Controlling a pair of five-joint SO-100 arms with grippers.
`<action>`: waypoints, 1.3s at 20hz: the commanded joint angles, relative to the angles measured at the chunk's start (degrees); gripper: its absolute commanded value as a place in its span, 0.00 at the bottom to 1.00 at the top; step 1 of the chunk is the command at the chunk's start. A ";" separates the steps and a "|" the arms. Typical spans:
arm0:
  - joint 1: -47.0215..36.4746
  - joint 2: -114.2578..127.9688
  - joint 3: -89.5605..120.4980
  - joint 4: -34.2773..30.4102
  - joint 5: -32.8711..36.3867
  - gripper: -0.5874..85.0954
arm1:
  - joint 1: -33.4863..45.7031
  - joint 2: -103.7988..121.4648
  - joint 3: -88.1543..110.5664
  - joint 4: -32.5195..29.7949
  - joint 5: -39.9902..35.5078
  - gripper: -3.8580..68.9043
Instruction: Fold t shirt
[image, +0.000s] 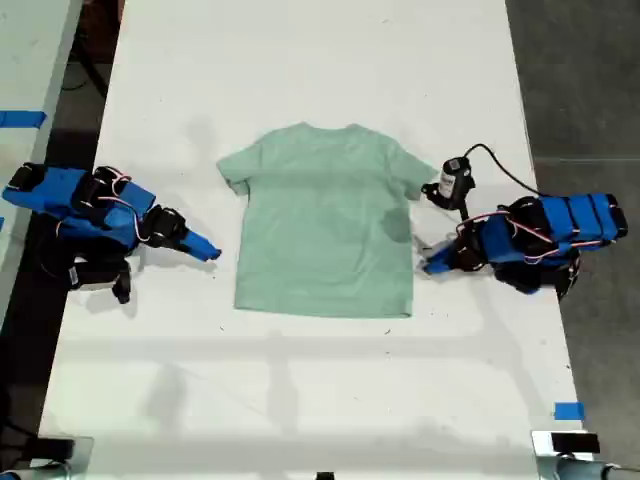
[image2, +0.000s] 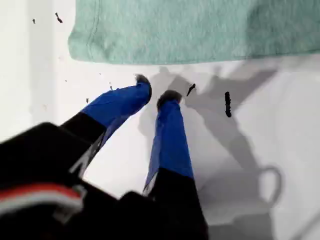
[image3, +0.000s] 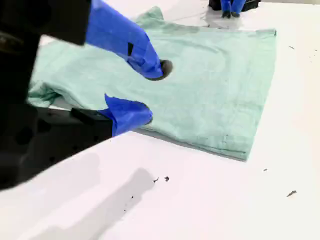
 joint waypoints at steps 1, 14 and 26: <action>0.18 0.26 1.05 -1.23 0.18 0.14 | -0.53 0.62 2.55 -1.32 -0.88 0.14; -4.04 0.26 1.05 -1.23 0.18 0.14 | 1.05 0.62 2.55 -1.32 0.88 0.14; -10.46 0.26 1.05 -0.97 0.18 0.14 | 17.67 -14.50 -15.91 -9.84 33.93 0.10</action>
